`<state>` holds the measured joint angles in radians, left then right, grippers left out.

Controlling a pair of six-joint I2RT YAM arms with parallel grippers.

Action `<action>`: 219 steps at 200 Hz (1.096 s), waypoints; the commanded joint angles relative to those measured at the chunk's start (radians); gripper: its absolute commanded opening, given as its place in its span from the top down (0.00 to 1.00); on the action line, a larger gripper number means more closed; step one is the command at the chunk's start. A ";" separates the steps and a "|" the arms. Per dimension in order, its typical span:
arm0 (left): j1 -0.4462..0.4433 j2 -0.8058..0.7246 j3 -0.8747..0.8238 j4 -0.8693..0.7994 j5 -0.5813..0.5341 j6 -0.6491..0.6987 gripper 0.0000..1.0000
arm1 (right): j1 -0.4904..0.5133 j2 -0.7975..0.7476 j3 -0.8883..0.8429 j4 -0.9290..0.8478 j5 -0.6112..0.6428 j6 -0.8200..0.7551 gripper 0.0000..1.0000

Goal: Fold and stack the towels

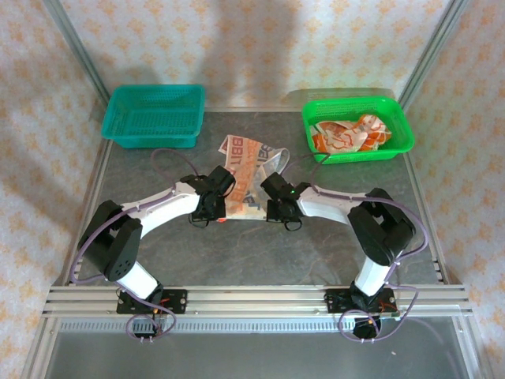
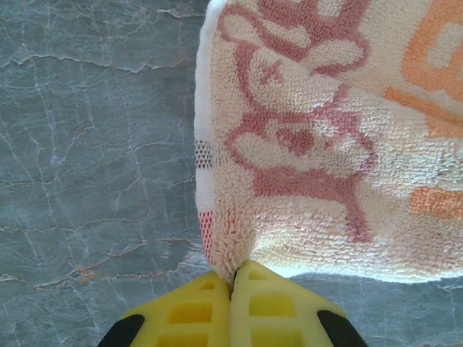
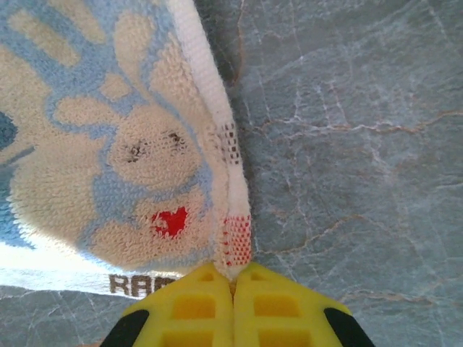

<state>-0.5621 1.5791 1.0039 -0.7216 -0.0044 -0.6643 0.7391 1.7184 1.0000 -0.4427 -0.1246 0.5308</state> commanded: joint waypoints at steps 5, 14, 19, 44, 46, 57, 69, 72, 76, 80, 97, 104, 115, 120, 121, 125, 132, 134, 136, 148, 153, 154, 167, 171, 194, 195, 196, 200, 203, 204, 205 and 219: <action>0.004 -0.071 0.067 -0.072 -0.035 -0.010 1.00 | 0.006 -0.122 0.055 -0.104 0.105 -0.028 1.00; 0.005 -0.093 0.109 -0.100 -0.049 -0.004 1.00 | 0.006 -0.158 0.094 -0.132 0.132 -0.048 1.00; 0.005 -0.105 0.140 -0.117 -0.058 0.001 1.00 | 0.006 -0.177 0.115 -0.145 0.150 -0.060 1.00; 0.005 -0.148 0.309 -0.186 -0.122 0.046 1.00 | 0.006 -0.241 0.255 -0.201 0.232 -0.132 1.00; 0.005 -0.149 0.330 -0.191 -0.128 0.050 1.00 | 0.007 -0.244 0.265 -0.206 0.239 -0.139 1.00; 0.005 -0.152 0.422 -0.214 -0.159 0.078 1.00 | 0.006 -0.252 0.344 -0.228 0.287 -0.175 1.00; 0.005 -0.144 0.521 -0.238 -0.199 0.110 1.00 | 0.006 -0.253 0.425 -0.232 0.339 -0.220 1.00; 0.005 -0.142 0.549 -0.244 -0.210 0.117 1.00 | 0.006 -0.253 0.444 -0.230 0.349 -0.231 1.00; 0.005 -0.138 0.582 -0.247 -0.224 0.124 1.00 | 0.006 -0.251 0.471 -0.226 0.364 -0.247 1.00; 0.005 -0.133 0.615 -0.250 -0.235 0.147 1.00 | 0.006 -0.249 0.498 -0.220 0.377 -0.263 1.00; 0.007 -0.108 0.756 -0.242 -0.274 0.221 1.00 | -0.001 -0.226 0.610 -0.189 0.418 -0.328 1.00; 0.006 -0.091 0.815 -0.239 -0.294 0.252 1.00 | -0.005 -0.212 0.661 -0.180 0.426 -0.353 1.00; 0.010 -0.061 0.912 -0.234 -0.320 0.300 1.00 | -0.015 -0.185 0.737 -0.166 0.435 -0.394 1.00; 0.014 -0.043 0.963 -0.237 -0.328 0.316 1.00 | -0.021 -0.170 0.770 -0.159 0.440 -0.411 1.00; 0.015 -0.039 0.974 -0.238 -0.329 0.319 1.00 | -0.022 -0.168 0.776 -0.158 0.440 -0.413 1.00; 0.018 -0.024 1.015 -0.241 -0.333 0.329 1.00 | -0.029 -0.157 0.802 -0.155 0.443 -0.425 1.00; 0.023 0.006 1.085 -0.247 -0.332 0.348 1.00 | -0.039 -0.137 0.854 -0.154 0.443 -0.441 1.00; 0.022 0.015 1.110 -0.250 -0.332 0.352 1.00 | -0.042 -0.131 0.868 -0.154 0.443 -0.445 1.00; 0.023 0.023 1.133 -0.252 -0.332 0.358 1.00 | -0.044 -0.126 0.882 -0.154 0.442 -0.449 1.00; 0.024 0.072 1.247 -0.254 -0.342 0.386 1.00 | -0.061 -0.096 0.958 -0.149 0.435 -0.470 1.00; 0.025 0.088 1.283 -0.248 -0.342 0.400 1.00 | -0.067 -0.084 0.984 -0.142 0.432 -0.481 1.00; 0.025 0.091 1.289 -0.245 -0.343 0.403 1.00 | -0.069 -0.082 0.988 -0.139 0.432 -0.483 1.00; 0.025 0.120 1.345 -0.212 -0.349 0.429 1.00 | -0.083 -0.058 1.041 -0.116 0.393 -0.510 1.00; 0.025 0.128 1.358 -0.204 -0.348 0.435 1.00 | -0.088 -0.051 1.057 -0.110 0.374 -0.520 1.00; 0.029 0.164 1.424 -0.185 -0.332 0.452 1.00 | -0.097 0.013 1.159 -0.098 0.344 -0.559 1.00; 0.030 0.166 1.427 -0.185 -0.330 0.453 1.00 | -0.098 0.016 1.164 -0.099 0.345 -0.560 1.00; 0.029 0.167 1.430 -0.184 -0.329 0.454 1.00 | -0.099 0.024 1.177 -0.102 0.344 -0.561 1.00; 0.028 0.169 1.441 -0.184 -0.325 0.453 1.00 | -0.100 0.035 1.193 -0.110 0.345 -0.564 1.00; 0.029 0.169 1.447 -0.185 -0.321 0.452 1.00 | -0.101 0.046 1.217 -0.124 0.344 -0.565 1.00; 0.029 0.168 1.448 -0.185 -0.320 0.451 1.00 | -0.102 0.051 1.224 -0.128 0.343 -0.565 1.00; 0.029 0.168 1.449 -0.184 -0.320 0.450 1.00 | -0.102 0.055 1.232 -0.132 0.341 -0.565 1.00; 0.029 0.151 1.450 -0.181 -0.305 0.441 1.00 | -0.104 0.105 1.339 -0.206 0.318 -0.565 1.00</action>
<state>-0.5423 1.7500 2.4111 -0.9234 -0.3145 -0.2535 0.6407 1.7596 2.1971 -0.5854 0.2298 0.0116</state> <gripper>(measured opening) 0.046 0.041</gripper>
